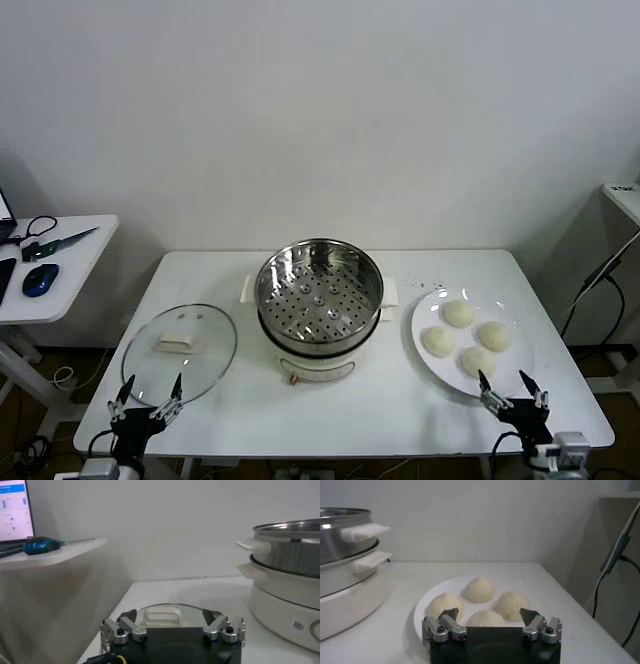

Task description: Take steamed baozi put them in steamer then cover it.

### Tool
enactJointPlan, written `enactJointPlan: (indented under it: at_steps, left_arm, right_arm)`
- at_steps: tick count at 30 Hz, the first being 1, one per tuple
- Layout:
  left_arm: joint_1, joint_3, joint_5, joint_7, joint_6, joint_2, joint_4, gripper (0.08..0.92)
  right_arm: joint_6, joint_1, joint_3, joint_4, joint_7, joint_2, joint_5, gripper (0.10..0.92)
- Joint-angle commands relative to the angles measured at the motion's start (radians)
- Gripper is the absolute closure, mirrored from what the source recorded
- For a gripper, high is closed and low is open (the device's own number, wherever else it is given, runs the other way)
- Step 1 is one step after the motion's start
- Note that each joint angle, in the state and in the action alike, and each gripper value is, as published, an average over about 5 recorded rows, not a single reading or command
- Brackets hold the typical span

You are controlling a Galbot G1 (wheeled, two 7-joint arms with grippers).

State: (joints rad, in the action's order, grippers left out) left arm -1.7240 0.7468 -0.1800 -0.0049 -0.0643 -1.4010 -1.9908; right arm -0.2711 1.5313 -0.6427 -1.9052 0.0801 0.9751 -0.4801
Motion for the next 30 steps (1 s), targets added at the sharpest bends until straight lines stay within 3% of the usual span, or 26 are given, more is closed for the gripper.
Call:
enactJointPlan:
  at_steps: [1,5,8,12,17,23,30]
  left_arm:
    - [0.008,0.003,-0.004,-0.032,-0.168,0.019,-0.046,0.177]
    - [0.001,0.007,0.023,0.018,-0.118,0.021,-0.043,0.177]
    - [-0.002,-0.004,0.018,0.023,-0.065,0.017,-0.039,0.177]
    - [-0.003,-0.020,0.023,0.023,-0.026,0.008,-0.042,0.177]
    - [0.000,-0.026,0.027,0.024,-0.004,0.001,-0.049,0.177]
    - [0.010,-0.023,0.027,0.023,0.016,0.005,-0.036,0.177]
    - [0.005,-0.021,0.029,0.021,0.027,-0.004,-0.033,0.177]
  right_arm:
    - [-0.303,-0.371,0.088,0.091,-0.179,-0.341,-0.004,0.203]
    - [-0.290,-0.651,0.325,0.211,-0.443,-0.572,0.021,0.203]
    - [-0.167,-0.998,0.663,0.333,-0.686,-0.676,0.110,0.203]
    - [0.042,-1.510,1.203,0.524,-0.980,-0.674,0.263,0.203]
    - [0.228,-1.940,1.672,0.700,-1.254,-0.587,0.361,0.203]
    - [0.290,-2.174,1.974,0.830,-1.351,-0.423,0.364,0.203]
    - [0.243,-2.020,1.931,0.911,-1.316,-0.283,0.356,0.203]
